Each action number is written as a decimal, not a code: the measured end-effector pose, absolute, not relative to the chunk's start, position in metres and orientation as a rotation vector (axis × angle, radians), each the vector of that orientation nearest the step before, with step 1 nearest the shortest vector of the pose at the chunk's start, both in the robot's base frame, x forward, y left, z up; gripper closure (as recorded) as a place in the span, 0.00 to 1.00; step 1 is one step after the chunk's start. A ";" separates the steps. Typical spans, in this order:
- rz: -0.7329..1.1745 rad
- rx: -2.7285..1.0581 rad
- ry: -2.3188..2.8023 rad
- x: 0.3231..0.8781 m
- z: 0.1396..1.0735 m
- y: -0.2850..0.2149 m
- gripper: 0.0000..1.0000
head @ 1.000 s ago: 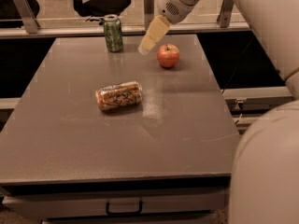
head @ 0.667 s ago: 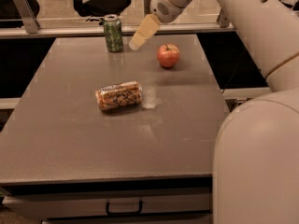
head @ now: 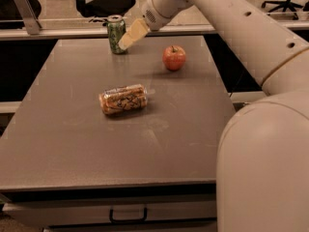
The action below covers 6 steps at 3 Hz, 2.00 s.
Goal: Knock green can over
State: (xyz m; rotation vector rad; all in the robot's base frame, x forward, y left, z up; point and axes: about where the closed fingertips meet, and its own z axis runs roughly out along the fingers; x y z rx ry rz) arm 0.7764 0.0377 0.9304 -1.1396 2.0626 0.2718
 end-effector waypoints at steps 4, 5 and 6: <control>0.318 -1.061 1.880 0.818 0.911 0.105 0.00; 0.331 -1.043 1.881 0.832 0.912 0.114 0.00; 0.347 -1.034 1.882 0.842 0.912 0.122 0.00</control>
Offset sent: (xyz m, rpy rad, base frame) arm 0.0267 0.0590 -0.0166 0.1185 -0.1744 0.0168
